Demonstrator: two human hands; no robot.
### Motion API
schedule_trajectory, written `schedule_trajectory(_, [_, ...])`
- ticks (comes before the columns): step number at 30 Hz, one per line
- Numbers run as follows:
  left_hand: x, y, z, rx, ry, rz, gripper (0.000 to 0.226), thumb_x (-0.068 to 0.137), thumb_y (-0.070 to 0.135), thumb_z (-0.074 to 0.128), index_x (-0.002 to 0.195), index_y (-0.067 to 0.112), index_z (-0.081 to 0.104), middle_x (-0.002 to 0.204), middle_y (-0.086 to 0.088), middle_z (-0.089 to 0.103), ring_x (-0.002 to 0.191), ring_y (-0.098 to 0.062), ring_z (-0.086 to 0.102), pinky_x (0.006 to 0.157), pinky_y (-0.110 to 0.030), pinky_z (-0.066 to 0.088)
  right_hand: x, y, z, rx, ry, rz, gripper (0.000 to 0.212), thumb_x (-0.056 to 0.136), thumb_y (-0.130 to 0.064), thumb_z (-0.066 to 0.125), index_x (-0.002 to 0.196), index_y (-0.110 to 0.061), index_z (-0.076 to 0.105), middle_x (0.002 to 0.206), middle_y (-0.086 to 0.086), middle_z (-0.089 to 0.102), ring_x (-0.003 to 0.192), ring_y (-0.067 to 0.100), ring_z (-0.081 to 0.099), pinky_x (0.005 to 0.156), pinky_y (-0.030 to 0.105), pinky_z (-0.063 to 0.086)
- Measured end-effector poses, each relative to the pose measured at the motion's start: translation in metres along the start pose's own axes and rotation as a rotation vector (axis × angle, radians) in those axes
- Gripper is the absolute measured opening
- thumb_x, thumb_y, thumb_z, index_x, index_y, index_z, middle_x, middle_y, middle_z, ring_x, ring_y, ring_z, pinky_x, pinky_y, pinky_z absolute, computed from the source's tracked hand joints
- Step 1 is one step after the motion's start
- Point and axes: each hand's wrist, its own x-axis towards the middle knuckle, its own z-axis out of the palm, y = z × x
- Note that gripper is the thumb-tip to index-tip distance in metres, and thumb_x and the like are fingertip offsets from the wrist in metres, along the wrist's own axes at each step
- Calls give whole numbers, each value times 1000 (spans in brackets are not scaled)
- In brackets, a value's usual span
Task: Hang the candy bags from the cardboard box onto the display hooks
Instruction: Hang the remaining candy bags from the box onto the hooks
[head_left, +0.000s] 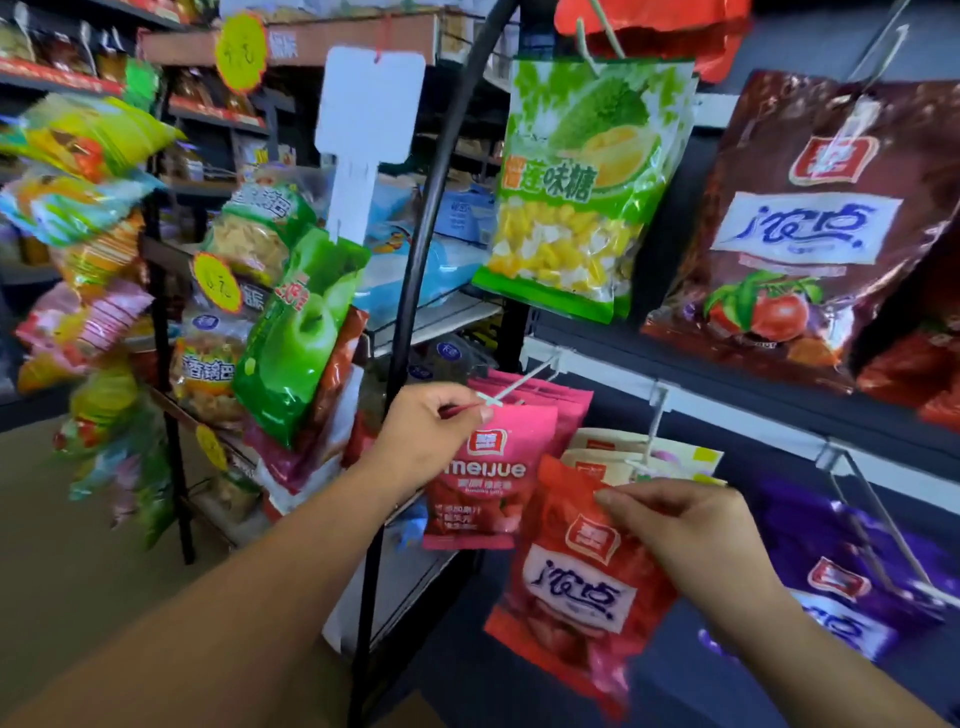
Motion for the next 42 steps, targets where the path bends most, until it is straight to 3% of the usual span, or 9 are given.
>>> schedule_trajectory(4, [4, -6, 6, -17, -56, -26, 5, 88, 19, 78, 85, 15, 79, 82, 0, 79, 70, -6, 71, 65, -24, 59, 2, 8, 0, 78, 36, 99, 8, 83, -20, 85, 77, -16, 84, 78, 13, 79, 79, 44, 74, 83, 61, 60])
schedule_trajectory(10, [23, -9, 1, 16, -212, -115, 14, 96, 18, 70, 104, 13, 80, 95, -5, 81, 86, -18, 76, 86, -38, 63, 3, 12, -8, 146, -6, 163, 13, 85, -16, 83, 75, -8, 81, 80, 30, 73, 62, 29, 63, 65, 45, 55])
schedule_trajectory(17, [38, -16, 27, 345, 85, -83, 32, 74, 46, 86, 95, 24, 76, 86, 7, 75, 82, -18, 71, 74, -36, 60, -3, 11, -27, 181, -23, 217, 15, 83, -17, 84, 78, -3, 80, 79, 29, 73, 63, 29, 62, 65, 42, 54])
schedule_trajectory(22, [-17, -9, 20, 355, 128, -95, 21, 81, 23, 82, 86, 19, 62, 87, -1, 71, 84, -24, 69, 76, -31, 52, -31, -6, -47, 95, -111, 191, 14, 85, -17, 83, 78, -5, 80, 84, 26, 76, 68, 30, 66, 68, 44, 55])
schedule_trajectory(26, [-75, 24, 19, 350, -156, -117, 17, 88, 24, 77, 71, 23, 73, 73, 4, 74, 81, -20, 71, 72, -31, 57, -61, -25, -74, -28, -156, 113, 14, 84, -20, 84, 76, -10, 81, 78, 15, 78, 66, 18, 67, 66, 35, 56])
schedule_trajectory(30, [-119, 116, 39, 101, -507, -141, 51, 79, 70, 69, 99, 25, 78, 99, -4, 78, 92, -14, 75, 87, -39, 60, -84, -53, -113, -67, -163, 91, 13, 84, -21, 85, 77, -10, 82, 75, 9, 79, 65, 13, 67, 66, 32, 57])
schedule_trajectory(33, [-137, 180, 63, 92, -572, -21, 32, 82, 49, 77, 105, 27, 77, 91, 11, 77, 80, -2, 72, 64, -12, 52, -95, -81, -145, -15, -151, 76, 14, 83, -18, 85, 77, -6, 81, 73, 11, 76, 64, 13, 65, 61, 26, 53])
schedule_trajectory(38, [-149, 243, 92, -3, -539, 38, 4, 86, 21, 81, 88, 19, 78, 81, -4, 78, 71, -13, 70, 74, -34, 56, -105, -121, -191, 14, -108, 19, 13, 82, -17, 86, 75, -8, 81, 76, 14, 77, 68, 13, 65, 65, 25, 52])
schedule_trajectory(42, [-153, 279, 103, -50, -489, 62, 2, 88, 17, 79, 86, 16, 78, 70, 2, 74, 63, -8, 66, 59, -20, 52, -108, -139, -223, 28, -93, 3, 10, 83, -18, 86, 83, -8, 83, 87, 13, 81, 77, 13, 70, 78, 29, 56])
